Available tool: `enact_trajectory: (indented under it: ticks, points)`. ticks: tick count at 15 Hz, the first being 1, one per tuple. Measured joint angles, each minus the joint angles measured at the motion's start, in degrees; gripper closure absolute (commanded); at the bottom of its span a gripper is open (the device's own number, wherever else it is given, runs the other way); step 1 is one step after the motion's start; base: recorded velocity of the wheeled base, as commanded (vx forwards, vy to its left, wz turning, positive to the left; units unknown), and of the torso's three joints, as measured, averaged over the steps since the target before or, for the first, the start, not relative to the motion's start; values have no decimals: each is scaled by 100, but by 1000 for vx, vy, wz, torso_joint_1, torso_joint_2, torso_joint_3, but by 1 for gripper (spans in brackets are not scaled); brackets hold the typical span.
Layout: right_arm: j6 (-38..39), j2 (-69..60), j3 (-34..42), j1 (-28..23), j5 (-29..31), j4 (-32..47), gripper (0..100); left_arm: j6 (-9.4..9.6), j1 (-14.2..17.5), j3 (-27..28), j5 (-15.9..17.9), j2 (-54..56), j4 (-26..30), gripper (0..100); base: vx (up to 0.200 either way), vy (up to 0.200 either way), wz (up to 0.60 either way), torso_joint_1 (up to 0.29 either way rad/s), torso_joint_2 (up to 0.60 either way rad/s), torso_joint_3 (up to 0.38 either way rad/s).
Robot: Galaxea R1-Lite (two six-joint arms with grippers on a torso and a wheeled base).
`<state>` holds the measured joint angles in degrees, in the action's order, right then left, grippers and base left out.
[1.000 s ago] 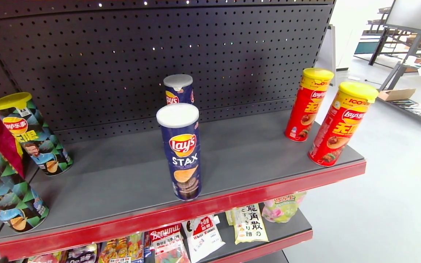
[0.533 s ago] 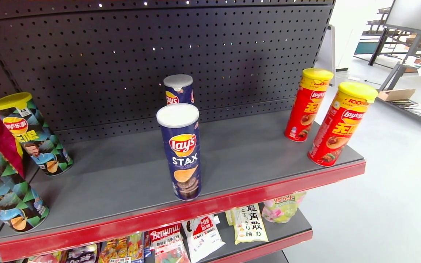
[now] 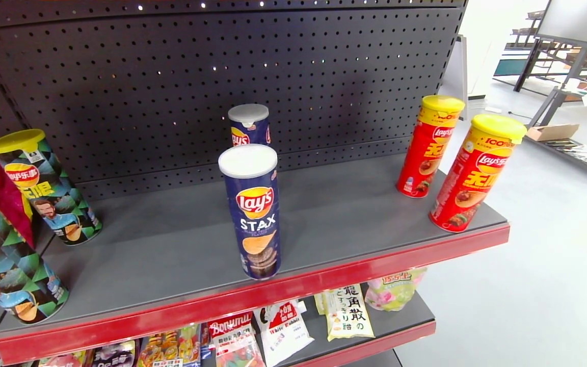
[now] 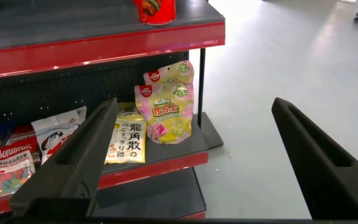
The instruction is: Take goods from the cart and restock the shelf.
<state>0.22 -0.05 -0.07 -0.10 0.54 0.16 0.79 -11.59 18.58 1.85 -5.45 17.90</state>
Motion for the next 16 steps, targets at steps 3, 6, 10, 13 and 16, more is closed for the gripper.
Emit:
enact_trajectory:
  ticks: [3, 6, 10, 13, 16]
  points:
    - [-20, 0, 0, 0, -7, 2, 0, 0, -1, -91, -9, 11, -16, 0, 0, 0, 600, -2, -2, 5]
    - [-20, 0, -2, 2, -7, 5, 0, 0, 0, -155, -11, 13, -30, 0, 0, 0, 600, 7, 4, 9]
    - [-15, 0, -2, -1, -5, 2, 0, -4, 0, -205, 6, 13, -41, 0, 0, 0, 300, -1, 0, -1]
    - [-32, 0, 0, 5, -44, 0, 0, -33, -1, -508, 22, 13, -503, 0, 0, 0, 0, 0, 0, 0]
    - [68, 5, -52, 10, -419, -51, 0, -17, -1, -1418, 26, 11, -1743, 0, 0, 0, 0, 0, 0, 0]
